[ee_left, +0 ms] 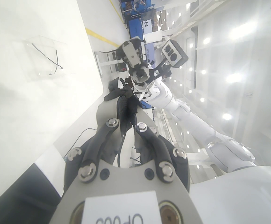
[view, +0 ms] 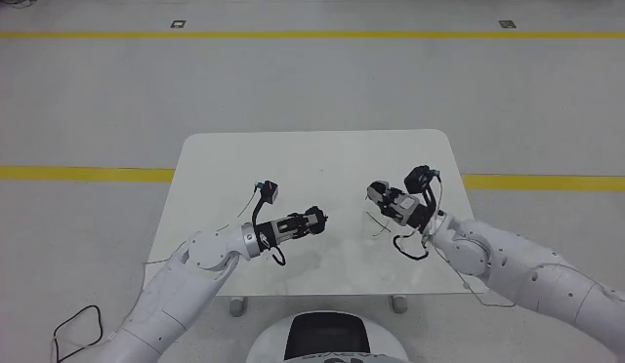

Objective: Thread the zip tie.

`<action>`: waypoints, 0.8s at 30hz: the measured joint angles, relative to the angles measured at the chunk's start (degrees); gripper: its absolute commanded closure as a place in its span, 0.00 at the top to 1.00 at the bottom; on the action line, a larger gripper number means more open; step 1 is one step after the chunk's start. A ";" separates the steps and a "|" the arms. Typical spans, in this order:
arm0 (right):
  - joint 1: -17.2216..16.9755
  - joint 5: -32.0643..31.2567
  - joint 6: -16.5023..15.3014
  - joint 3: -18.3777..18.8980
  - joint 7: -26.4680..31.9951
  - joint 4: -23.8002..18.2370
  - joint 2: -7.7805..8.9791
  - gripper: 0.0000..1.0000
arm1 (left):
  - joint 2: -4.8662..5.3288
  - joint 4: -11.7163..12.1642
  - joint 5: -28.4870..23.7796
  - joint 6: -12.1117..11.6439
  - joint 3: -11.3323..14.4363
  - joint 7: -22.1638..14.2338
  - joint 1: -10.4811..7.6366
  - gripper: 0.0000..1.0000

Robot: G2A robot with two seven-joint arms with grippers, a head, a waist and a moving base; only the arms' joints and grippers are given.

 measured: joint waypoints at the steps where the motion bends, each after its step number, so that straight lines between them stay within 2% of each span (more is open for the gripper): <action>1: -0.40 1.23 0.00 -0.28 -1.35 -0.98 0.28 0.00 | 0.00 0.00 0.00 0.00 0.00 0.00 0.00 0.00; 4: -0.85 5.61 0.00 -1.18 -3.41 -3.41 0.87 0.00 | 0.00 0.00 0.00 0.00 0.00 0.00 0.00 0.00; 8: -0.57 9.49 0.00 -2.21 -2.12 -5.05 0.91 0.00 | 0.00 0.00 0.00 0.00 0.00 0.00 0.00 0.00; 17: -0.49 9.79 0.00 -2.22 -1.81 -4.82 0.89 0.00 | 0.00 0.00 0.00 0.00 0.00 0.01 0.00 0.00; 20: -1.61 11.40 0.00 -1.40 -2.02 -6.74 0.57 0.00 | -0.18 -0.50 0.65 0.14 0.79 1.72 0.34 0.00; 24: -3.96 10.97 0.00 -0.22 -4.22 -8.35 -0.03 0.00 | -0.70 -1.80 -0.01 -0.01 1.97 4.75 1.76 0.00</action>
